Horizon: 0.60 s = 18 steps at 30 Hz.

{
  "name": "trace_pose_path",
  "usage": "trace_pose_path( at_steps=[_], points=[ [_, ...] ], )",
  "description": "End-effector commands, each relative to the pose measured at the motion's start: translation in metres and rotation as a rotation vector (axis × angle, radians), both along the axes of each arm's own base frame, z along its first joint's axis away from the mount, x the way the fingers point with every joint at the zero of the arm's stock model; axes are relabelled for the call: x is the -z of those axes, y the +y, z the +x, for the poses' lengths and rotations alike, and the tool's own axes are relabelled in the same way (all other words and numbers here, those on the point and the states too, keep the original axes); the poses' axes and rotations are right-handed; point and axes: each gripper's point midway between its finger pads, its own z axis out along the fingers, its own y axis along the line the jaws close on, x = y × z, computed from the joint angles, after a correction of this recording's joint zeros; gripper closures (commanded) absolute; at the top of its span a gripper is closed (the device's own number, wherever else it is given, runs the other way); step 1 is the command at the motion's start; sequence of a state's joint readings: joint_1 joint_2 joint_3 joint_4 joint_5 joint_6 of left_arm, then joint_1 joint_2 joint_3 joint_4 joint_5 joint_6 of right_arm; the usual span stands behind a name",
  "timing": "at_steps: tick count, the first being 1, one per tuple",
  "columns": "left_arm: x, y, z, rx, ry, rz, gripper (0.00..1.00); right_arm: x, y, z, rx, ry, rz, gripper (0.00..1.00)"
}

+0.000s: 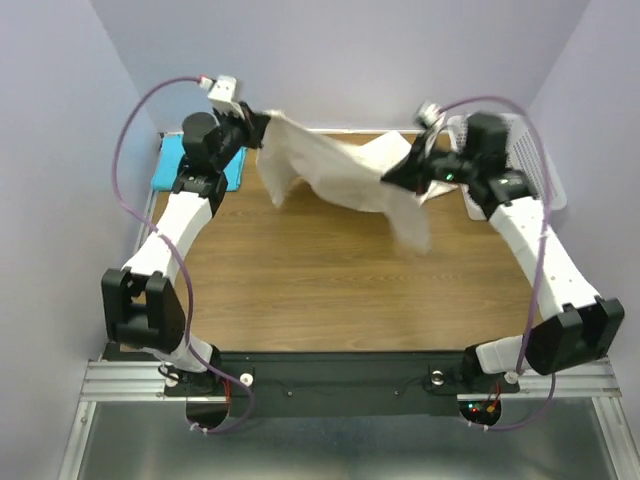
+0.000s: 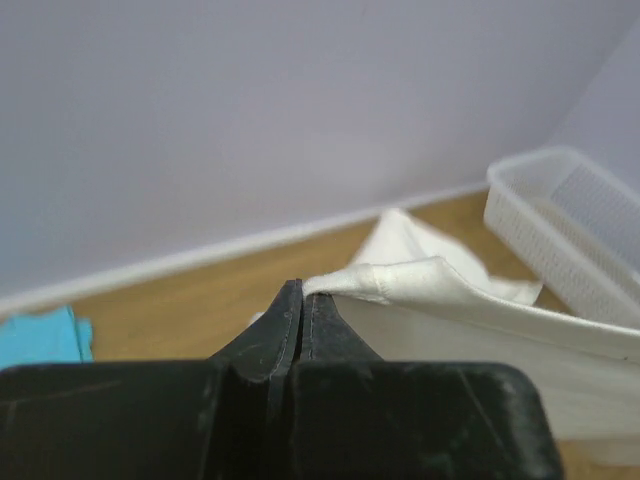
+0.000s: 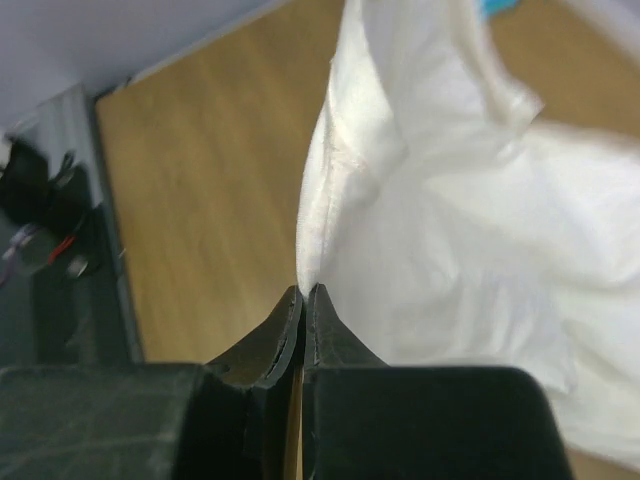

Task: Fold and stack the t-shirts
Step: Flatten the tshirt out

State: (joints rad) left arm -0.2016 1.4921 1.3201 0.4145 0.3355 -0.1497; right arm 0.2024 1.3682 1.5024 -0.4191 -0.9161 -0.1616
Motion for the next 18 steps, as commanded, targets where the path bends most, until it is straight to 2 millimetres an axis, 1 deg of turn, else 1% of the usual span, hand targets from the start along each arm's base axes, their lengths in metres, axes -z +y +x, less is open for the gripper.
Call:
trace_pose_path(
  at_steps=[1,2,3,5,6,7,8,9,10,11,12,13,14,15,16,17,18],
  points=[
    [0.13,-0.011,-0.001,0.108,0.299,0.098,0.98,0.075,0.024,-0.042,-0.184,0.144,-0.041,0.99],
    [0.144,-0.011,-0.003,0.113,0.338,0.113,0.98,0.086,0.029,-0.046,-0.205,0.16,-0.054,0.99],
    [0.168,-0.009,-0.007,0.111,0.408,0.128,0.98,0.103,0.04,-0.053,-0.241,0.188,-0.075,0.99],
    [0.184,-0.004,-0.011,0.09,0.449,0.14,0.98,0.116,0.054,-0.063,-0.297,0.219,-0.086,1.0],
    [0.182,-0.001,-0.014,0.076,0.441,0.142,0.98,0.122,0.069,-0.076,-0.356,0.223,-0.099,0.99],
    [0.193,0.006,-0.018,0.045,0.462,0.151,0.98,0.133,0.079,-0.08,-0.38,0.235,-0.122,0.99],
    [0.194,0.01,-0.02,0.025,0.464,0.154,0.97,0.138,0.09,-0.088,-0.409,0.231,-0.141,0.99],
    [0.193,0.02,-0.023,-0.016,0.462,0.158,0.97,0.148,0.115,-0.109,-0.491,0.224,-0.177,0.99],
    [0.191,0.027,-0.025,-0.044,0.462,0.16,0.97,0.155,0.128,-0.118,-0.513,0.212,-0.21,0.99],
    [0.19,0.033,-0.027,-0.073,0.463,0.16,0.96,0.162,0.15,-0.146,-0.602,0.203,-0.237,0.99],
    [0.178,0.041,-0.03,-0.105,0.442,0.153,0.91,0.167,0.16,-0.157,-0.64,0.206,-0.252,0.99],
    [0.18,0.053,-0.033,-0.151,0.449,0.151,0.87,0.166,0.172,-0.163,-0.668,0.197,-0.255,0.99],
    [0.175,0.064,-0.036,-0.186,0.447,0.142,0.8,0.187,0.186,-0.173,-0.698,0.239,-0.297,0.99],
    [0.165,0.072,-0.043,-0.214,0.436,0.135,0.63,0.191,0.194,-0.178,-0.713,0.259,-0.306,0.99],
    [0.162,0.088,-0.046,-0.271,0.44,0.129,0.57,0.195,0.202,-0.181,-0.726,0.263,-0.315,0.99],
    [0.158,0.095,-0.05,-0.301,0.432,0.125,0.51,0.208,0.213,-0.193,-0.764,0.287,-0.337,0.97],
    [0.138,0.103,-0.058,-0.332,0.383,0.11,0.45,0.212,0.218,-0.198,-0.781,0.298,-0.344,0.86]
  ],
)
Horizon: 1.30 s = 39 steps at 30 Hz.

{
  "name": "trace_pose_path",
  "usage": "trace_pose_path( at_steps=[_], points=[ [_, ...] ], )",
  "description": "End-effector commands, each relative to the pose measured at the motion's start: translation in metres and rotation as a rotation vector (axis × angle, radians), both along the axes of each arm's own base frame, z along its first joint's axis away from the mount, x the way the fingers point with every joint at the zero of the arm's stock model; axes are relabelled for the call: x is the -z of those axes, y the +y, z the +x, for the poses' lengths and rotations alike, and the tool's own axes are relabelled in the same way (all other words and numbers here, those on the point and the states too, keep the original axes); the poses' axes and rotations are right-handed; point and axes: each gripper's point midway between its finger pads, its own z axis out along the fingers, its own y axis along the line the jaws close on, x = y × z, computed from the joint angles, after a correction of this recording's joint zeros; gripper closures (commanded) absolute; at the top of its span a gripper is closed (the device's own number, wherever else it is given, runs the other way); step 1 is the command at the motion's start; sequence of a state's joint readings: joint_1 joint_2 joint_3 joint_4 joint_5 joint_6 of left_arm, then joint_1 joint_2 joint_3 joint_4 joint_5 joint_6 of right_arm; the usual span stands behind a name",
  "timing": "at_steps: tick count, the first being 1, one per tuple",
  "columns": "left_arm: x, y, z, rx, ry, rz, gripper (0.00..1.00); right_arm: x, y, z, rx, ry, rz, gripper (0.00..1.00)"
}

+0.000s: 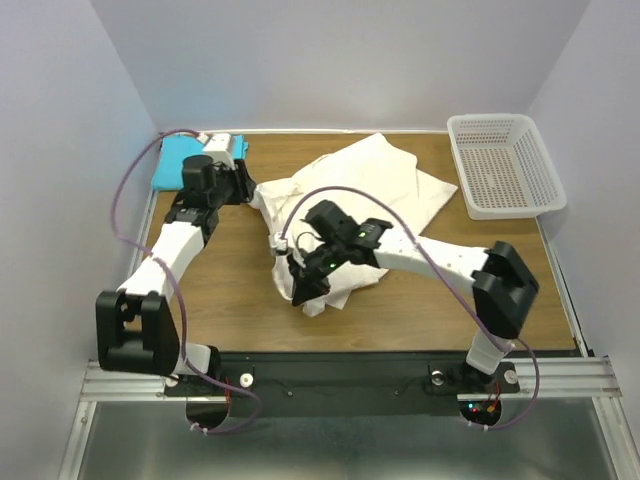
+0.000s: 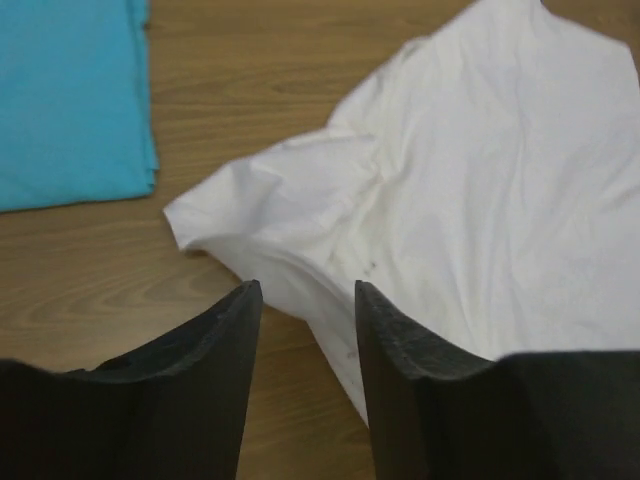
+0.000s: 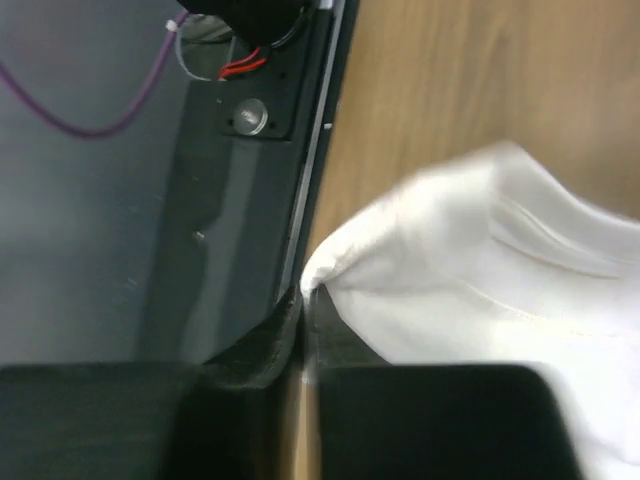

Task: Fold and stack the t-shirts
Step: Flatten the tshirt out

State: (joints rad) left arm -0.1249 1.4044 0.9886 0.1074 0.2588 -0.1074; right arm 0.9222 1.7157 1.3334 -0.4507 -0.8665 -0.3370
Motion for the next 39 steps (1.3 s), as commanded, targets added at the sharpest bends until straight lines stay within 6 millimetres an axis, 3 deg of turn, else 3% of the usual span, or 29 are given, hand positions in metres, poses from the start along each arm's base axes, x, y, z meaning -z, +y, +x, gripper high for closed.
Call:
trace_pose_path(
  at_steps=[1,2,3,4,5,7,8,10,12,13,15,16,20,23,26,27,32,39],
  points=[
    [-0.05,0.054,-0.012,-0.223,-0.151,0.04,0.31,0.006,0.024,-0.016,-0.066,0.021,-0.017,0.71],
    [-0.055,0.06,-0.017,-0.255,-0.162,0.041,0.24,0.004,0.027,-0.015,-0.066,0.019,-0.014,0.42],
    [-0.06,0.071,-0.025,-0.301,-0.17,0.048,0.16,-0.008,0.024,-0.006,-0.053,-0.029,-0.002,0.32],
    [-0.06,0.075,-0.029,-0.316,-0.165,0.048,0.15,-0.013,0.02,0.003,-0.028,-0.078,0.002,0.26],
    [-0.064,0.084,-0.033,-0.355,-0.168,0.054,0.14,-0.017,0.009,0.029,0.041,-0.155,-0.005,0.19],
    [-0.06,0.091,-0.039,-0.396,-0.143,0.059,0.13,-0.046,-0.015,0.051,0.112,-0.213,0.037,0.16],
    [-0.063,0.091,-0.043,-0.402,-0.148,0.041,0.12,-0.048,-0.038,0.08,0.199,-0.227,0.027,0.15],
    [-0.065,0.084,-0.048,-0.381,-0.149,0.0,0.12,-0.062,-0.071,0.102,0.295,-0.275,0.021,0.14],
    [-0.071,0.068,-0.054,-0.317,-0.151,-0.067,0.12,-0.051,-0.114,0.136,0.425,-0.356,-0.058,0.14],
    [-0.068,0.05,-0.059,-0.261,-0.111,-0.164,0.13,-0.028,-0.133,0.137,0.453,-0.361,-0.128,0.13],
    [-0.064,0.028,-0.067,-0.177,-0.064,-0.26,0.13,-0.013,-0.177,0.15,0.491,-0.492,-0.241,0.13],
    [-0.053,0.008,-0.078,-0.093,0.003,-0.34,0.13,0.008,-0.198,0.141,0.473,-0.524,-0.307,0.15],
    [-0.02,-0.017,-0.109,-0.019,0.163,-0.45,0.13,0.037,-0.273,0.152,0.406,-0.654,-0.383,0.16],
    [-0.008,-0.016,-0.123,-0.025,0.187,-0.442,0.13,0.044,-0.308,0.17,0.35,-0.702,-0.423,0.24],
    [0.002,-0.013,-0.129,-0.044,0.201,-0.431,0.13,0.062,-0.321,0.187,0.27,-0.723,-0.462,0.25],
    [0.003,-0.013,-0.13,-0.044,0.203,-0.434,0.13,0.059,-0.322,0.195,0.242,-0.755,-0.467,0.25],
    [0.002,-0.013,-0.134,-0.046,0.197,-0.445,0.13,0.093,-0.333,0.215,0.139,-0.729,-0.557,0.25],
    [0.006,-0.015,-0.141,-0.035,0.2,-0.452,0.13,0.121,-0.34,0.219,0.073,-0.675,-0.608,0.27]
  ],
)
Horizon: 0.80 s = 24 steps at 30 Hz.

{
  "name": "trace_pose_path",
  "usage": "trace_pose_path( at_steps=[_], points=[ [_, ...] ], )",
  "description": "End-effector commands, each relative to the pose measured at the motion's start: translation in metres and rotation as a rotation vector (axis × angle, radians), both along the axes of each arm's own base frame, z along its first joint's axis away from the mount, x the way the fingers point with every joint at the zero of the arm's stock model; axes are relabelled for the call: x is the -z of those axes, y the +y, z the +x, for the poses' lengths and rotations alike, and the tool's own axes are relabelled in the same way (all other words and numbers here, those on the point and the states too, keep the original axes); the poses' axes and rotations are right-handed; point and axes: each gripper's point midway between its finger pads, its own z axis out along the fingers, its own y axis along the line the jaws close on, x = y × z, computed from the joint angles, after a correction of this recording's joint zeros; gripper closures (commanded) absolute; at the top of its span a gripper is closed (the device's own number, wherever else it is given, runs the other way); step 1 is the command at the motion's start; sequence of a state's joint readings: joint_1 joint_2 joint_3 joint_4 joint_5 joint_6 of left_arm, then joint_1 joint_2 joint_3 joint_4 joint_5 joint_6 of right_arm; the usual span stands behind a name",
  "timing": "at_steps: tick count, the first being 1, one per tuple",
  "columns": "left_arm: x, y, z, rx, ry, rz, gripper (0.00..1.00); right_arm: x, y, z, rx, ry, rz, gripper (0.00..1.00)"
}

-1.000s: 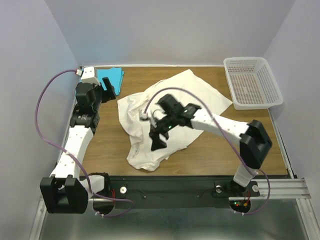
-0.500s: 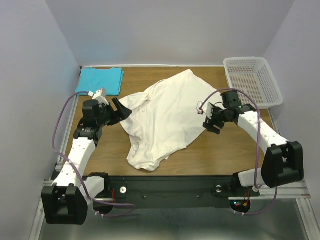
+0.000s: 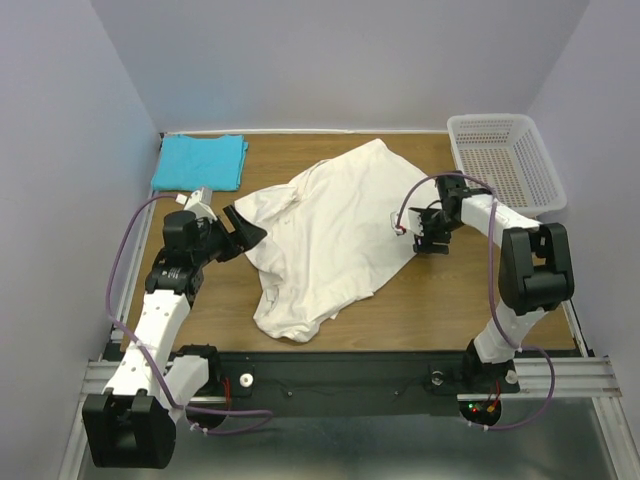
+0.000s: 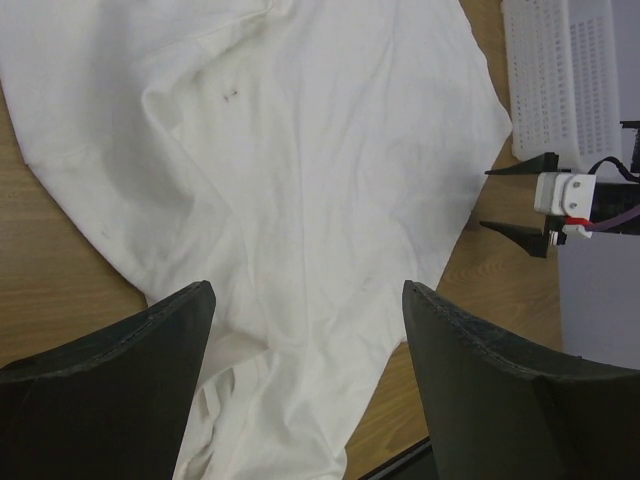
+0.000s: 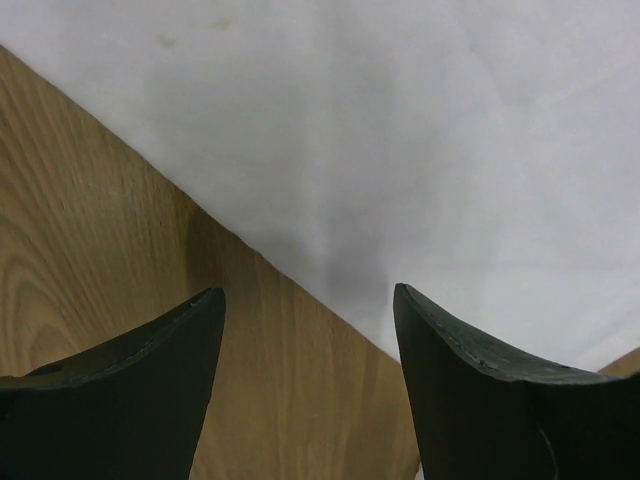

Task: Fold and stack the t-shirts
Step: Flatten the tshirt out

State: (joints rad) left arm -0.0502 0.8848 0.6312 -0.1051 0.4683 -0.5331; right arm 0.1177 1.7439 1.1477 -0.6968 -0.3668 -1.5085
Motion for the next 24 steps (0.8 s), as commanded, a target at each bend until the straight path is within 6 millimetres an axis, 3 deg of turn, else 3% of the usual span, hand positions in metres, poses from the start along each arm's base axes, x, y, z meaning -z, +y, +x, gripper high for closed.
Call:
trace_pose_path(
  at_steps=[1,7,10,11,12,15,21,24],
  points=[
    [-0.004,-0.005,-0.005,0.026,-0.025,-0.021,0.13,-0.002,-0.005,0.005,-0.055,-0.009,-0.049,0.27],
    [-0.005,-0.006,-0.005,0.03,-0.033,-0.025,0.13,0.013,-0.005,0.001,-0.044,0.038,-0.048,0.34],
    [-0.007,-0.006,-0.006,0.032,-0.038,-0.027,0.13,0.017,-0.001,0.0,-0.02,0.064,-0.022,0.5],
    [-0.007,-0.006,-0.006,0.035,-0.04,-0.029,0.13,0.017,-0.001,-0.001,-0.016,0.065,-0.021,0.5],
    [-0.009,-0.006,-0.007,0.033,-0.046,-0.03,0.13,0.018,0.0,-0.005,-0.01,0.079,-0.013,0.61],
    [-0.01,-0.006,-0.008,0.033,-0.052,-0.03,0.13,0.018,0.001,-0.015,0.009,0.095,-0.001,0.78],
    [-0.015,-0.005,-0.009,0.027,-0.071,-0.027,0.13,0.014,-0.004,-0.066,0.108,0.175,0.014,0.93],
    [-0.014,-0.004,-0.007,0.026,-0.074,-0.017,0.13,0.015,-0.013,-0.109,0.159,0.262,-0.016,0.98]
  ],
)
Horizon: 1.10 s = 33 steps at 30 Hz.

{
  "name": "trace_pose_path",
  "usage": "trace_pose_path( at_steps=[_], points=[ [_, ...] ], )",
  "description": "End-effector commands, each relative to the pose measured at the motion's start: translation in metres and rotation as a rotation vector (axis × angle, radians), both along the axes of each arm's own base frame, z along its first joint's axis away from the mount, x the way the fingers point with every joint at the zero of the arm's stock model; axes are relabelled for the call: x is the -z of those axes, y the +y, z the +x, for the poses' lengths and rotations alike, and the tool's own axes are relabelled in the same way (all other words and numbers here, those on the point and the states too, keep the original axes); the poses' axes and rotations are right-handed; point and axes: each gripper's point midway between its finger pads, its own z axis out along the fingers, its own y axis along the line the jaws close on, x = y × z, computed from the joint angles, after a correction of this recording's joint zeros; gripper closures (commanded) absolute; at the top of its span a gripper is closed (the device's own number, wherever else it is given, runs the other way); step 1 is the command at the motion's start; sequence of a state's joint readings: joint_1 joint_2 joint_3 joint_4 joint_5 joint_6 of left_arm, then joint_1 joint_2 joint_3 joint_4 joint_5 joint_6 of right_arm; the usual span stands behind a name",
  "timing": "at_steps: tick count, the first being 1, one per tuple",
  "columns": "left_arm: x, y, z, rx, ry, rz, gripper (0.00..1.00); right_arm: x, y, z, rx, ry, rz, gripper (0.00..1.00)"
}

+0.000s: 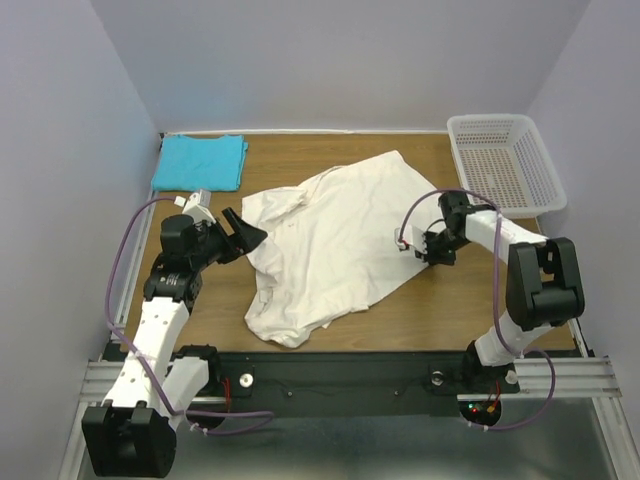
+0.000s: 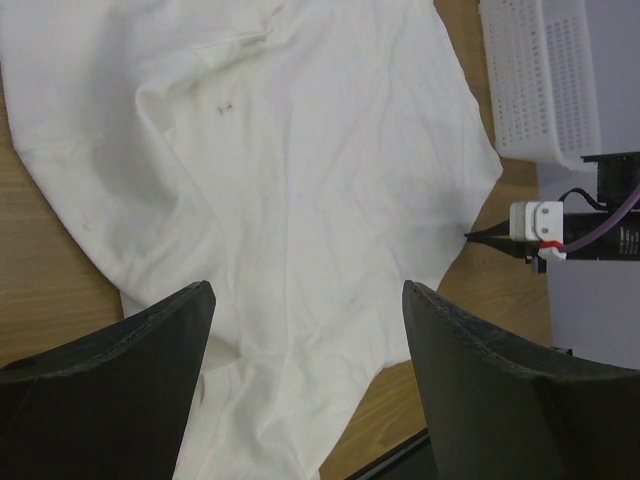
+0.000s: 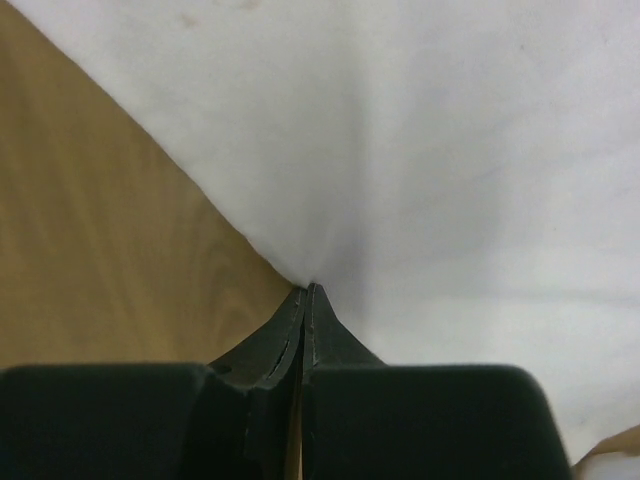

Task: Fold and stack the t-shirts
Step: Flatten the tshirt out

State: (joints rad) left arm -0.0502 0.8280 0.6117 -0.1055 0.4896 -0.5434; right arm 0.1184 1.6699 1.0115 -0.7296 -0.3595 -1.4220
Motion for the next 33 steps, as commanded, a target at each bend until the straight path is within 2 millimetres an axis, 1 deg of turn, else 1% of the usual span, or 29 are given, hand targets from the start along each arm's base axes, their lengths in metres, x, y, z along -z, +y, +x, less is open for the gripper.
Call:
trace_pose_path(
  at_steps=[1,2,3,4,6,7,8,9,10,12,13,15,16,17,18,19,20,21,22,23,24,25,27,28,30,31,32,33],
  points=[
    [-0.006,-0.001,0.002,0.013,-0.039,0.004,0.13,-0.004,-0.008,-0.067,0.084,0.151,-0.016,0.98],
    [-0.006,-0.001,0.003,0.016,-0.041,0.007,0.13,0.002,-0.01,-0.086,0.085,0.196,-0.023,0.99],
    [-0.005,-0.001,0.005,0.018,-0.041,0.008,0.13,-0.004,-0.012,-0.104,0.067,0.227,-0.03,0.99],
    [-0.005,-0.002,0.006,0.022,-0.04,0.008,0.13,-0.005,-0.014,-0.117,0.064,0.257,-0.033,0.99],
    [-0.004,-0.003,0.008,0.026,-0.04,0.007,0.13,-0.008,-0.015,-0.136,0.065,0.302,-0.033,0.99],
    [-0.002,-0.004,0.01,0.031,-0.035,0.003,0.13,-0.012,-0.017,-0.159,0.038,0.357,-0.037,0.99],
    [-0.001,-0.004,0.012,0.034,-0.035,0.002,0.13,-0.015,-0.015,-0.157,0.081,0.348,-0.032,1.0],
    [0.002,-0.006,0.015,0.04,-0.027,-0.003,0.13,-0.022,-0.016,-0.171,0.025,0.394,-0.03,0.99],
    [0.005,-0.006,0.016,0.039,-0.014,-0.004,0.13,-0.028,-0.015,-0.174,0.013,0.384,-0.02,1.0],
    [0.003,-0.006,0.024,0.042,-0.029,-0.002,0.13,-0.036,-0.01,-0.178,-0.004,0.382,0.013,0.99],
    [0.003,-0.006,0.032,0.043,-0.035,0.007,0.13,-0.046,-0.004,-0.173,-0.009,0.362,0.045,0.92],
    [0.003,-0.005,0.041,0.044,-0.038,0.019,0.13,-0.061,0.006,-0.151,0.042,0.298,0.094,0.75],
    [0.001,-0.007,0.05,0.057,-0.042,0.025,0.13,-0.071,0.014,-0.129,0.12,0.244,0.132,0.66],
    [-0.001,-0.008,0.056,0.072,-0.057,0.047,0.13,-0.082,0.02,-0.11,0.165,0.196,0.17,0.54],
    [0.008,-0.014,0.062,0.101,-0.036,0.068,0.13,-0.104,0.032,-0.072,0.246,0.1,0.247,0.45],
    [0.008,-0.024,0.073,0.151,-0.053,0.122,0.13,-0.12,0.04,-0.034,0.328,0.022,0.313,0.4],
    [-0.004,-0.029,0.077,0.171,-0.095,0.158,0.13,-0.132,0.041,-0.027,0.324,-0.011,0.323,0.39],
    [0.006,-0.035,0.085,0.199,-0.073,0.2,0.12,-0.134,0.046,-0.001,0.349,-0.046,0.355,0.38],
    [-0.006,-0.038,0.098,0.194,-0.104,0.253,0.12,-0.138,0.05,0.012,0.41,-0.043,0.387,0.36],
    [-0.006,-0.043,0.105,0.21,-0.128,0.309,0.13,-0.143,0.052,0.025,0.44,-0.056,0.411,0.36],
    [0.0,-0.045,0.109,0.247,-0.141,0.397,0.12,-0.151,0.055,0.039,0.457,-0.076,0.44,0.36],
    [0.004,-0.055,0.117,0.28,-0.139,0.47,0.12,-0.151,0.059,0.053,0.495,-0.07,0.471,0.36],
    [0.012,-0.059,0.125,0.32,-0.145,0.569,0.12,-0.152,0.062,0.065,0.52,-0.068,0.495,0.35],
    [0.019,-0.065,0.13,0.381,-0.162,0.646,0.12,-0.152,0.063,0.074,0.551,-0.062,0.512,0.35],
    [0.026,-0.071,0.135,0.41,-0.171,0.704,0.13,-0.149,0.063,0.079,0.572,-0.052,0.517,0.35],
    [0.038,-0.076,0.138,0.434,-0.156,0.725,0.12,-0.148,0.062,0.083,0.594,-0.05,0.521,0.35],
    [0.037,-0.088,0.139,0.478,-0.187,0.749,0.12,-0.144,0.059,0.084,0.61,-0.045,0.517,0.35],
    [0.04,-0.095,0.14,0.501,-0.195,0.763,0.13,-0.142,0.058,0.085,0.621,-0.043,0.512,0.35]
  ],
)
